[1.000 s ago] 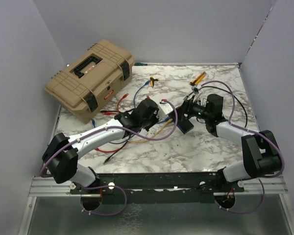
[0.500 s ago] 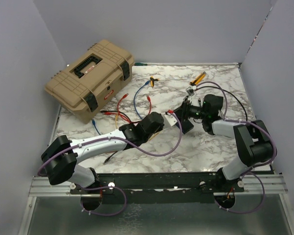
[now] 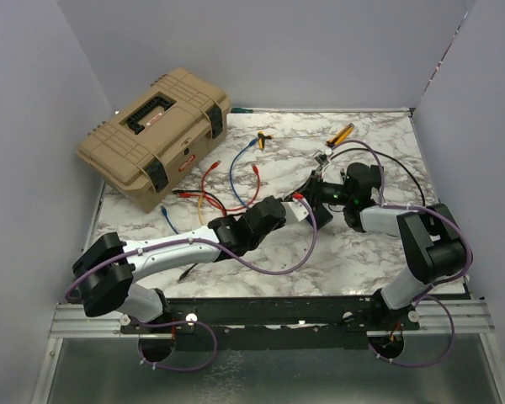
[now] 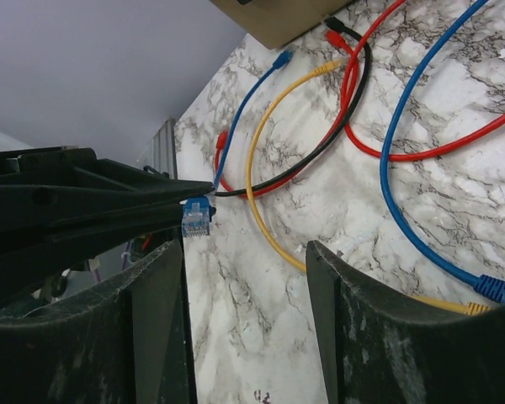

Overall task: Insert the plug into the switch port
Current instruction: Pick up the connector from the center of the board.

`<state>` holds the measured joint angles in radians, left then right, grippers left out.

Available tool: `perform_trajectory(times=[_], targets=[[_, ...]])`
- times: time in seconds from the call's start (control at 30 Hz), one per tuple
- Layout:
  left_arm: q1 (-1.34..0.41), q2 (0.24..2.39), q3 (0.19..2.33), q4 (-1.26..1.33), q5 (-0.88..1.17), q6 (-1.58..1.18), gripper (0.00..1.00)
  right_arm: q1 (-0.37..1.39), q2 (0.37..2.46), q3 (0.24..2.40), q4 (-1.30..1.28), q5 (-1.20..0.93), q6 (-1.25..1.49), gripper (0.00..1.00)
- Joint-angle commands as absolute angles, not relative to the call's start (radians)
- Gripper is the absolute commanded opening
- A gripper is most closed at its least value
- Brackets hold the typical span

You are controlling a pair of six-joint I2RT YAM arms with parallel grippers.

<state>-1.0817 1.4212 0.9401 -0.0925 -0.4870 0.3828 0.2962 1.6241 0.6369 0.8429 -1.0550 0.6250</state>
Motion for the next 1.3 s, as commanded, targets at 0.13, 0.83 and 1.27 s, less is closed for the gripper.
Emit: perform_trajectory(times=[0.13,0.83,1.27], targets=[[-1.118,1.459,0.939,-0.076,-0.531,0.398,0.00,0.312,1.644,0.660,0.919,-1.104,0.651,0.59],[-1.130,1.452,0.934,-0.082,-0.554,0.400,0.16,0.320,1.653,0.670,0.894,-1.143,0.600,0.01],[-0.913,1.298,0.951,-0.150,0.036,0.279,0.63,0.320,1.589,0.614,0.955,-1.151,0.525,0.01]])
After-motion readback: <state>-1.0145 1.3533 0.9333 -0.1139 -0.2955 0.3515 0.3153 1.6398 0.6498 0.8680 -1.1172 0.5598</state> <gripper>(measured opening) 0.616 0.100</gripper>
